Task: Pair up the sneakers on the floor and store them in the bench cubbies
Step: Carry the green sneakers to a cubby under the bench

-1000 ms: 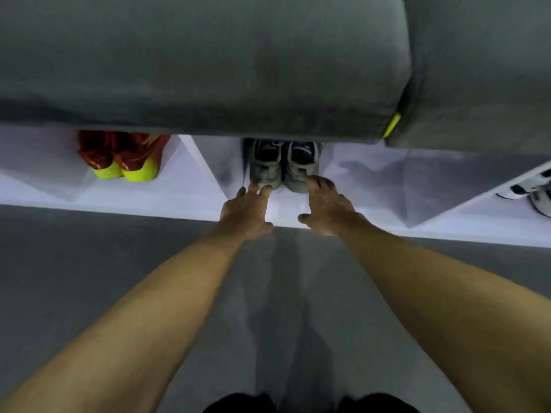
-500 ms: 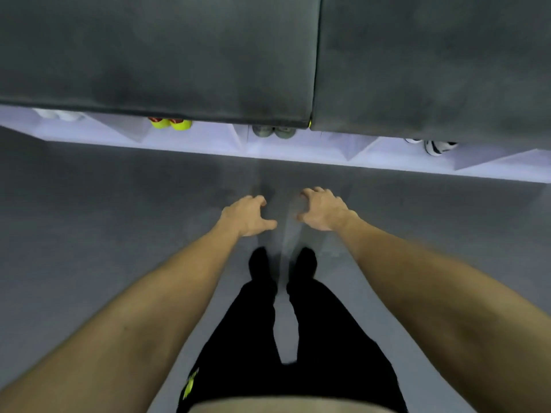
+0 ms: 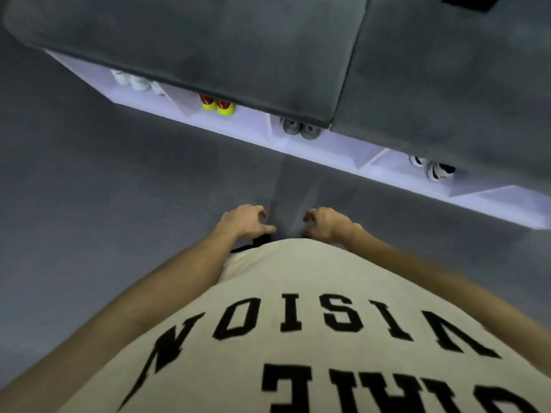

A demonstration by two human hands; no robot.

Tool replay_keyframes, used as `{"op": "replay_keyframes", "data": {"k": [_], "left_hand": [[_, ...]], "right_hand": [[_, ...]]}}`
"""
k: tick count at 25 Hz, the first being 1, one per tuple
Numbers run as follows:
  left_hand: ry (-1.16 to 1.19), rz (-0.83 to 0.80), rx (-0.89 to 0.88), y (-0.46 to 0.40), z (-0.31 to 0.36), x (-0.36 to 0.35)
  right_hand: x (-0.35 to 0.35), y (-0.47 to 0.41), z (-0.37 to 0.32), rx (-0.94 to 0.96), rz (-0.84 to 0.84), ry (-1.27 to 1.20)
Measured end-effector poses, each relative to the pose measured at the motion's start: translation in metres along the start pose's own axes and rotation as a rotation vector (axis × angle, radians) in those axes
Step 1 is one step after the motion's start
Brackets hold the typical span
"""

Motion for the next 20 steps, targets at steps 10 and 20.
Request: {"op": "replay_keyframes", "data": {"k": [10,20], "left_hand": [[0.494,0.228,0.337,0.044,-0.153,0.042],[0.72,0.349,0.468,0.082,-0.412,0.123]], "right_hand": [[0.068,-0.061,-0.158,0.326,-0.017,0.309],[0.07,-0.152,-0.454,0.488,-0.08,0.455]]}}
Point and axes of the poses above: each hand's wrist, its own y-axis away from the middle knuckle, its own x-axis out of the back of the hand, z = x × y, the point moved 9 cm from there along -y, towards the middle knuckle, and after that the axes turned 6 degrees about y, right-handed, at the moved point
